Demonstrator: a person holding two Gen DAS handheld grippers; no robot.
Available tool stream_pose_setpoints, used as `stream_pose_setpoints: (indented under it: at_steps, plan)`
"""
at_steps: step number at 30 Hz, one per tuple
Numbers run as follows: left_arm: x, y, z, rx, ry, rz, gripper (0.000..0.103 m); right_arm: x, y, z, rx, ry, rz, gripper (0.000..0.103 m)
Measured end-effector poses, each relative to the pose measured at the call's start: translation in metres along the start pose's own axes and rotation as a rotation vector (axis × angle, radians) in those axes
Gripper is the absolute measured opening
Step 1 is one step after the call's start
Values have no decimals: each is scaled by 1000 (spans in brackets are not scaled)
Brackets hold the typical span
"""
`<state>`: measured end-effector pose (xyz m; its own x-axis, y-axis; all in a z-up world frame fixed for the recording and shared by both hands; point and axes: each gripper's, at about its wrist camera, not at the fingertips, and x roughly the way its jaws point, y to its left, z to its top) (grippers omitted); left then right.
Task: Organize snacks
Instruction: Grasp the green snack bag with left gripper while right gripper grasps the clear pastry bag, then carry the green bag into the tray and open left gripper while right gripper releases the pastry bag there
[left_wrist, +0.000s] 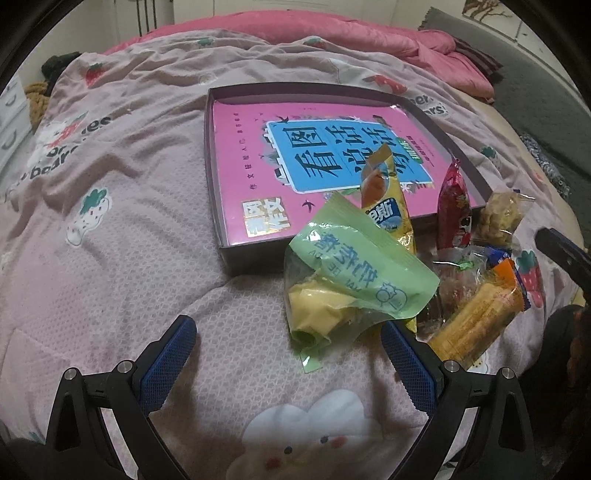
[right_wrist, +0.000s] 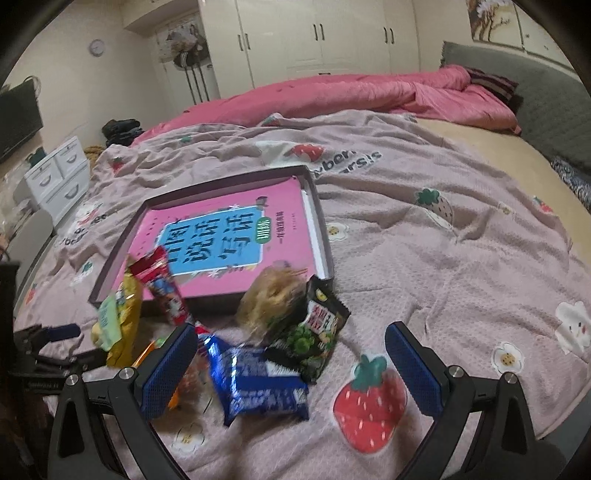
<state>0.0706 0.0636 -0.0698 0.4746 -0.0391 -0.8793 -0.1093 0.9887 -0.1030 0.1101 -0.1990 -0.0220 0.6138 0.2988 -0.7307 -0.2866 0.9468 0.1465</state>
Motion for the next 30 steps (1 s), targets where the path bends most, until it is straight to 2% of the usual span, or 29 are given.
stream_pose_setpoints:
  at_steps: [2, 7, 11, 13, 16, 19, 21, 27, 30]
  plan:
    - [1, -1, 1, 1, -5, -10, 100, 7, -2, 4, 10, 4, 2, 98]
    - [3, -4, 3, 16, -18, -29, 95, 19, 4, 14, -19, -3, 34, 77]
    - [8, -2, 7, 5, -5, -62, 84, 29, 14, 15, -67, 8, 51, 64]
    - [12, -1, 9, -5, 5, -80, 77, 33, 19, 15, -90, 13, 50, 50]
    - [17, 1, 11, -23, 12, -98, 71, 36, 23, 14, -124, 10, 41, 42]
    - [19, 2, 13, -36, 12, -111, 62, 36, 23, 13, -134, 4, 56, 40]
    - [21, 2, 14, -39, 14, -113, 49, 34, 24, 13, -141, 1, 65, 39]
    - [20, 1, 14, -32, 7, -123, 38, 24, 20, 14, -121, -24, 116, 36]
    - [16, 0, 12, -27, -5, -143, 38, 19, 18, 14, -106, -34, 135, 36]
